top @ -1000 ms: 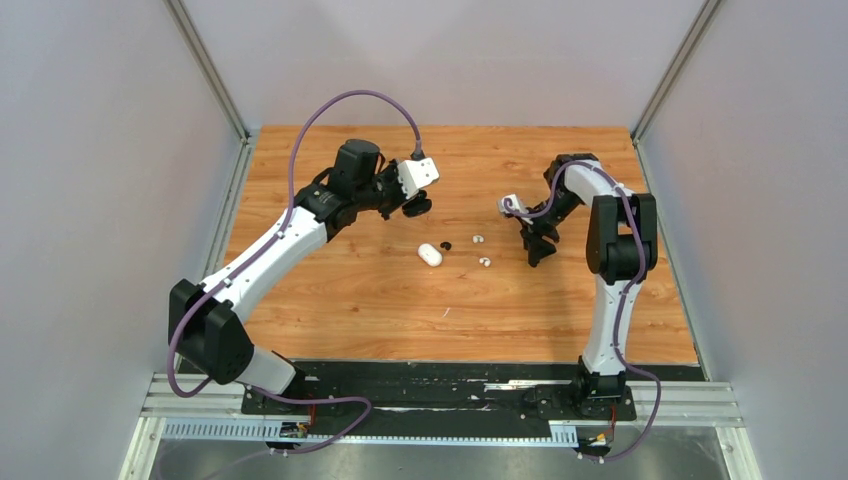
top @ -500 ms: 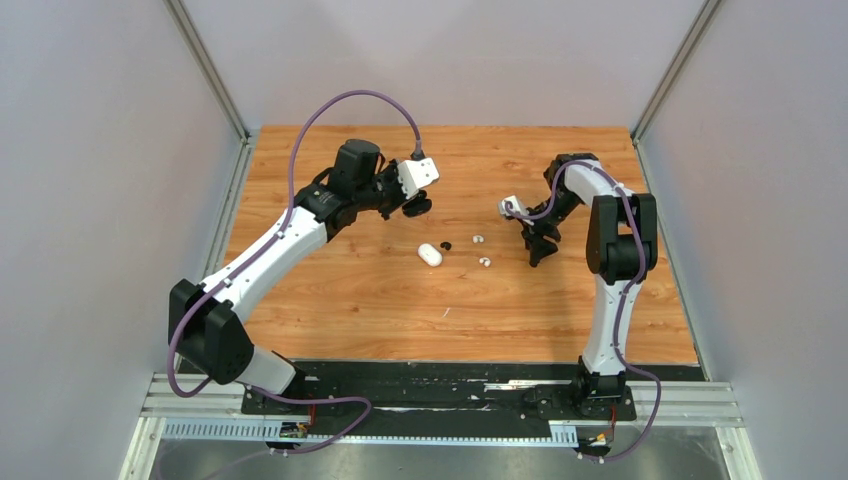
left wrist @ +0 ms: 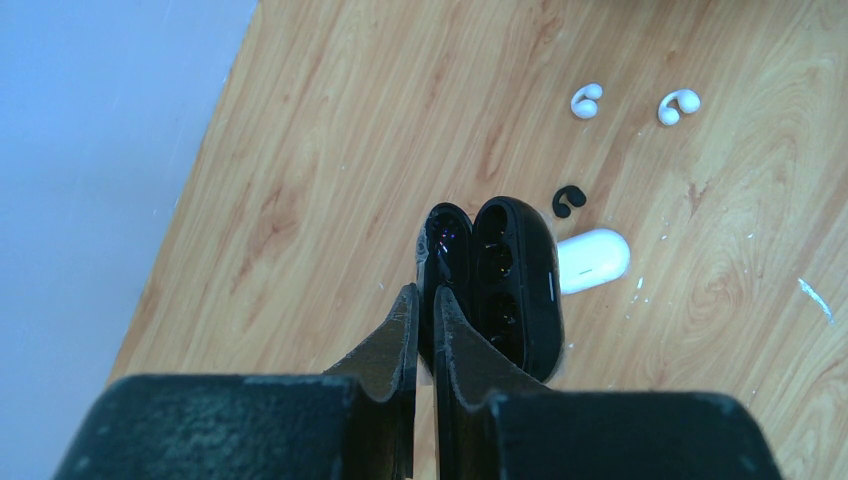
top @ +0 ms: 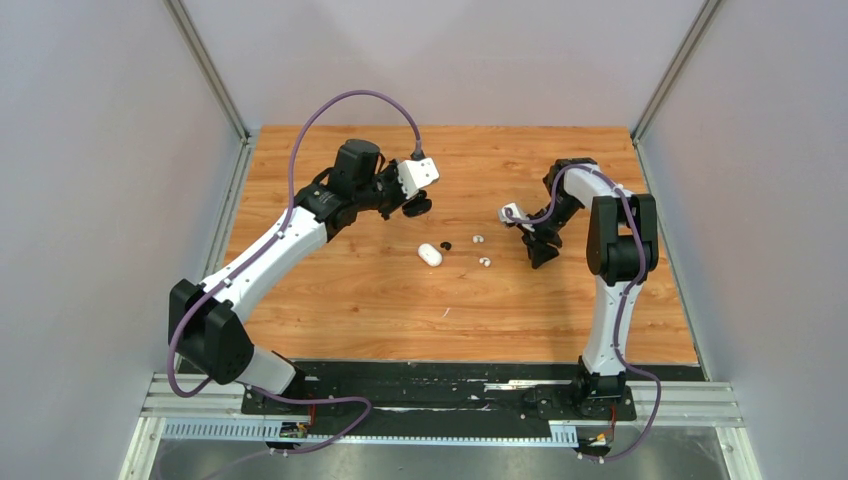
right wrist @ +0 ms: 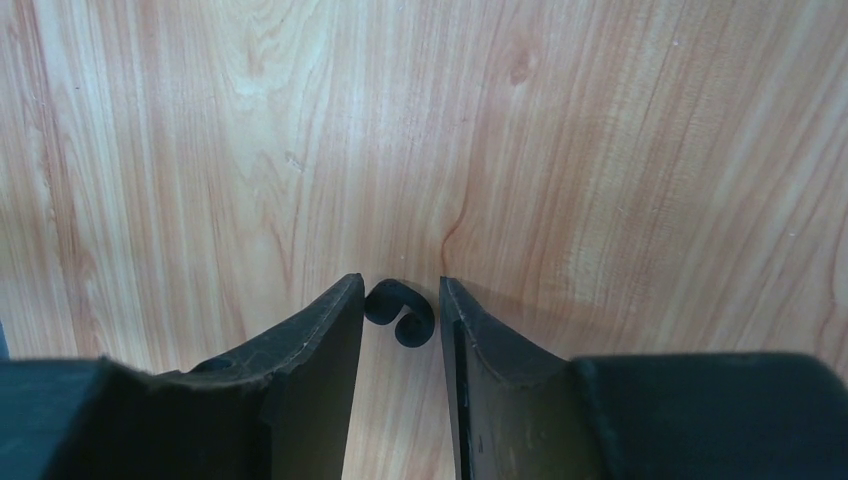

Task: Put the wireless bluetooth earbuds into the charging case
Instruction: Pick up the earbud from the center of the board, then place the earbud in the charging case.

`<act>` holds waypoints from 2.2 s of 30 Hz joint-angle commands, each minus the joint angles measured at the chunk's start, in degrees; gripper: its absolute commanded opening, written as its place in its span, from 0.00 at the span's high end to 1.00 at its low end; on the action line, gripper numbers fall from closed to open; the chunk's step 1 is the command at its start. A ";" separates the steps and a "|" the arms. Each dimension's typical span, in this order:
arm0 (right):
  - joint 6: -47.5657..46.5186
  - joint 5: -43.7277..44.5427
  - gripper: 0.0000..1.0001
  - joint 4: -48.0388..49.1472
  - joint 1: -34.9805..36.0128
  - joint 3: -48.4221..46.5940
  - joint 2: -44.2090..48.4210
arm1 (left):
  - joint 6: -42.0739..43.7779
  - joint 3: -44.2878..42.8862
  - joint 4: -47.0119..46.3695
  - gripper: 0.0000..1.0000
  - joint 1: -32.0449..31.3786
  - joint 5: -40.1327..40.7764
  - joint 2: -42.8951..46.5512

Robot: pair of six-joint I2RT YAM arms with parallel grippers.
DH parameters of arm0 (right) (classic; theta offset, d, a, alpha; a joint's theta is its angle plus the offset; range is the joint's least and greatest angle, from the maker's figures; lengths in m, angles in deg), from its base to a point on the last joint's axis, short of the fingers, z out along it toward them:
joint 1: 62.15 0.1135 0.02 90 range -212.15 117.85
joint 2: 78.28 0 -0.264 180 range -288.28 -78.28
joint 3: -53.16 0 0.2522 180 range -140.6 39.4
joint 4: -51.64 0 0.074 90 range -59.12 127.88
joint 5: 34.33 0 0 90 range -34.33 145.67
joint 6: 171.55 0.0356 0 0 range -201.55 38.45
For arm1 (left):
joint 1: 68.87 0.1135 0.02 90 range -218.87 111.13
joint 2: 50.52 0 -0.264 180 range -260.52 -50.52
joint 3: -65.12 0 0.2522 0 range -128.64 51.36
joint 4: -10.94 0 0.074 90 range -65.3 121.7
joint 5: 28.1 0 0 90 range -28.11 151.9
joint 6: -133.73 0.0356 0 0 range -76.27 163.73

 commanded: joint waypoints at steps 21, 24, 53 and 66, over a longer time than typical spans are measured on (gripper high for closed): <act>11.04 -6.31 1.00 -0.34 -2.30 -6.29 2.83 | -0.32 -0.12 -2.37 1.00 0.36 -1.10 0.48; 17.79 -12.39 1.00 -0.78 -2.27 -8.93 4.88 | -0.88 -0.35 -2.71 1.00 0.35 -1.71 0.09; 70.36 -20.15 1.00 40.82 18.84 -12.23 26.11 | -17.69 -9.42 -11.36 1.00 0.18 -7.28 -7.67; 66.98 -16.39 1.00 43.34 20.02 -8.61 27.15 | -15.89 -4.87 -16.51 1.00 0.17 -11.53 -3.82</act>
